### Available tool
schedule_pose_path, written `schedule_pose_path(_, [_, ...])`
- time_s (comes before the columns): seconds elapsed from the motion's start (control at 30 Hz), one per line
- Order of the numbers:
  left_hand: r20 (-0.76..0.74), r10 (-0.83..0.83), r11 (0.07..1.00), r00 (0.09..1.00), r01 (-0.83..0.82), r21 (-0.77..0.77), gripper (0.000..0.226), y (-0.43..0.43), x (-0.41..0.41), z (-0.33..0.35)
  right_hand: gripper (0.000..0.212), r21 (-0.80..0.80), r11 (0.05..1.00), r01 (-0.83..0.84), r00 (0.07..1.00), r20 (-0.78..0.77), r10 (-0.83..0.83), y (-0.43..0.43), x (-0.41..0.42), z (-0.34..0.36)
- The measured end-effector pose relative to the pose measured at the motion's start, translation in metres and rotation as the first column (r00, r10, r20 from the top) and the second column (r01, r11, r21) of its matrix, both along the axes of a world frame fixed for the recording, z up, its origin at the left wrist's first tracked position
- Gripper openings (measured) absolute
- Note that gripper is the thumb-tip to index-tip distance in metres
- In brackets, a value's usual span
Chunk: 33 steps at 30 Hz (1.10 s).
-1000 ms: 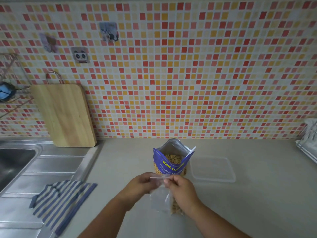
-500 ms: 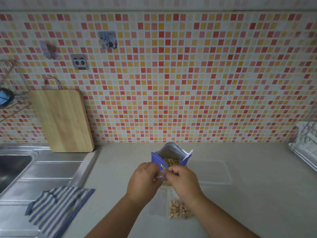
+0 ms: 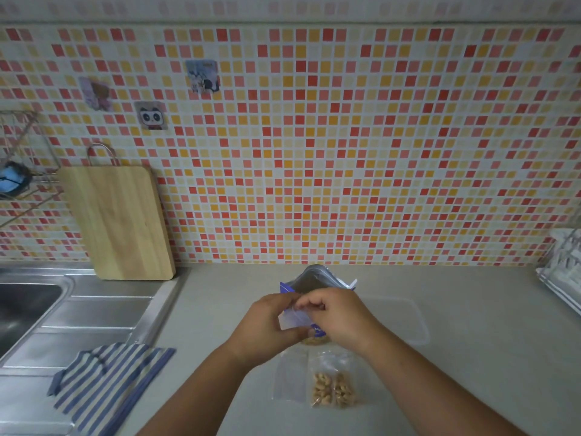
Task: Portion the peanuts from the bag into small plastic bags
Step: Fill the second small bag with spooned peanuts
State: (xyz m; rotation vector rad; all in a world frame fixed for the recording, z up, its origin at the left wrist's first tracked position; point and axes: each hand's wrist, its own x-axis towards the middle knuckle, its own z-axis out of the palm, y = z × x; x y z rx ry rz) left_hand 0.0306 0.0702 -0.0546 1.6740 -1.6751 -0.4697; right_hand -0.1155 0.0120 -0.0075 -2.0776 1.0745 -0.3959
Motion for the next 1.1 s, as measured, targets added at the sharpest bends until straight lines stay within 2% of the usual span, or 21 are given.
schedule_pose_path(0.17, [0.015, 0.058, 0.998, 0.998, -0.058, -0.002, 0.044, -0.003, 0.0, -0.002, 0.027, -0.029, 0.999, -0.034, 0.998, -0.059, 0.032, -0.008, 0.004, 0.007])
schedule_pose_path(0.27, [0.002, 0.079, 0.997, 0.997, -0.079, -0.021, 0.037, -0.005, 0.005, -0.006, 0.024, -0.02, 1.0, -0.015, 1.0, 0.018, 0.015, -0.015, 0.003, 0.007])
schedule_pose_path(0.33, [-0.019, 0.086, 0.996, 0.996, -0.086, -0.028, 0.032, -0.005, 0.01, -0.008, 0.02, -0.151, 0.986, 0.066, 0.998, 0.029, -0.062, -0.028, 0.001, 0.006])
schedule_pose_path(0.37, [-0.025, 0.09, 0.996, 0.996, -0.091, -0.023, 0.031, -0.005, 0.012, -0.008, 0.021, -0.301, 0.952, 0.055, 0.993, -0.087, -0.084, -0.037, 0.001, 0.006])
schedule_pose_path(0.4, [-0.03, 0.098, 0.995, 0.995, -0.099, -0.013, 0.031, -0.005, 0.014, -0.008, 0.024, -0.442, 0.896, -0.027, 0.957, -0.271, -0.105, -0.044, 0.002, 0.005])
schedule_pose_path(0.43, [-0.036, 0.11, 0.994, 0.993, -0.11, 0.001, 0.031, -0.006, 0.016, -0.008, 0.026, -0.515, 0.843, -0.157, 0.874, -0.47, -0.125, -0.051, 0.004, 0.004])
schedule_pose_path(0.5, [-0.056, 0.126, 0.992, 0.991, -0.124, 0.027, 0.031, -0.01, 0.018, -0.005, 0.03, -0.489, 0.8, -0.347, 0.672, -0.725, -0.152, -0.059, 0.01, 0.001])
schedule_pose_path(0.6, [-0.059, 0.122, 0.991, 0.991, -0.118, 0.067, 0.027, -0.019, 0.018, 0.002, 0.033, -0.445, 0.776, -0.446, 0.504, -0.842, -0.193, -0.065, 0.02, -0.002])
schedule_pose_path(0.8, [0.041, 0.099, 0.98, 0.994, -0.105, 0.168, 0.039, -0.031, 0.019, 0.003, 0.045, -0.365, 0.799, -0.478, 0.321, -0.919, -0.228, -0.071, 0.03, -0.008])
schedule_pose_path(0.87, [0.046, 0.089, 0.979, 0.995, -0.096, 0.182, 0.039, -0.032, 0.019, 0.003, 0.044, -0.359, 0.814, -0.456, 0.324, -0.919, -0.224, -0.071, 0.028, -0.009])
schedule_pose_path(0.93, [0.047, 0.082, 0.98, 0.996, -0.089, 0.18, 0.038, -0.032, 0.018, 0.005, 0.043, -0.396, 0.82, -0.413, 0.405, -0.886, -0.223, -0.07, 0.026, -0.004])
schedule_pose_path(1.03, [0.016, 0.085, 0.982, 0.996, -0.086, 0.165, 0.036, -0.035, 0.02, 0.009, 0.041, -0.458, 0.827, -0.326, 0.58, -0.788, -0.208, -0.071, 0.026, 0.01])
schedule_pose_path(1.1, [-0.01, 0.092, 0.983, 0.996, -0.089, 0.162, 0.034, -0.036, 0.022, 0.01, 0.038, -0.423, 0.84, -0.341, 0.593, -0.789, -0.157, -0.07, 0.027, 0.017])
